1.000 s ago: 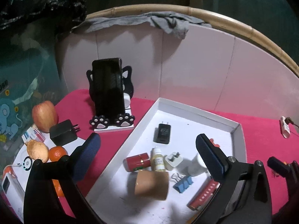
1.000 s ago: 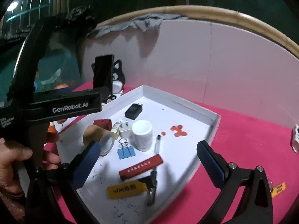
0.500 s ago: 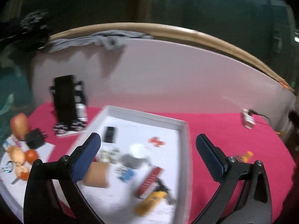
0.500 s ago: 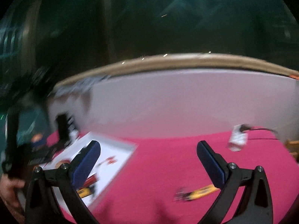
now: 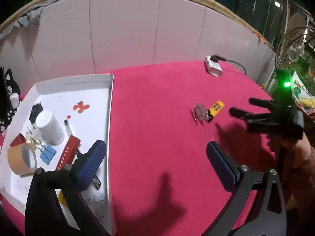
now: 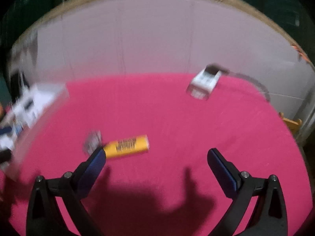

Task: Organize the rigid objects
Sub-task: 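Grasp the yellow lighter with the right tool while the left tool grasps the clear plastic clip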

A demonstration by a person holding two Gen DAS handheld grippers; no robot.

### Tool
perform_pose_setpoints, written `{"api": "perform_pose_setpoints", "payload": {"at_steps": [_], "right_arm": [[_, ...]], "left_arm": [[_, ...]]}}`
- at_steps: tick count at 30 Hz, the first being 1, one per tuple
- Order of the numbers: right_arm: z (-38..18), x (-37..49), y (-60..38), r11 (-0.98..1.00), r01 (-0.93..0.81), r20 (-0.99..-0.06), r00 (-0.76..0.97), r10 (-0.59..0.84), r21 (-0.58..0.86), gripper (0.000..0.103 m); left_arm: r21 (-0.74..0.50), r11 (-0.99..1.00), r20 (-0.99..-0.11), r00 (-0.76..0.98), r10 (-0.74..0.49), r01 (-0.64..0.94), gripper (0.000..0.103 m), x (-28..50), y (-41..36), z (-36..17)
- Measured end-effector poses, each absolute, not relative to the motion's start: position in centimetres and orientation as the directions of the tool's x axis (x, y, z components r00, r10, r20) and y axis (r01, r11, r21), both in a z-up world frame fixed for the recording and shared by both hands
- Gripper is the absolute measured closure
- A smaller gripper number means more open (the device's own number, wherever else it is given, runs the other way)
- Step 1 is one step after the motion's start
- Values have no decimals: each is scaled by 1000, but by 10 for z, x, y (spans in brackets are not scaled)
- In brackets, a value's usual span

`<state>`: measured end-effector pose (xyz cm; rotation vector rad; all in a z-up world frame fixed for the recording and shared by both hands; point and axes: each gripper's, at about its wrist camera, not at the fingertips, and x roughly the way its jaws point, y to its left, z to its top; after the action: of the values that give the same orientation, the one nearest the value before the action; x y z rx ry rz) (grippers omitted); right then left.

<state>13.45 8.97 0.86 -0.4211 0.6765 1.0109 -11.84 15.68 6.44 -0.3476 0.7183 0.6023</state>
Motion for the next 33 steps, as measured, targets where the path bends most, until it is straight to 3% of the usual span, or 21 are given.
{"api": "perform_pose_setpoints", "payload": {"at_steps": [17, 18, 21, 33], "right_arm": [[-16, 118, 143, 359, -931, -761, 283, 584, -71, 0], [-16, 116, 144, 353, -933, -762, 283, 582, -77, 1], [-12, 119, 136, 354, -935, -755, 251, 606, -26, 22], [-17, 141, 64, 466, -879, -729, 251, 637, 105, 22]], "left_arm": [[-87, 757, -725, 562, 398, -648, 0, -118, 170, 55], [-78, 760, -727, 559, 400, -645, 0, -115, 171, 55], [-63, 777, -742, 549, 383, -627, 0, -101, 176, 52], [-107, 889, -796, 574, 192, -445, 1, -3, 183, 24]]}}
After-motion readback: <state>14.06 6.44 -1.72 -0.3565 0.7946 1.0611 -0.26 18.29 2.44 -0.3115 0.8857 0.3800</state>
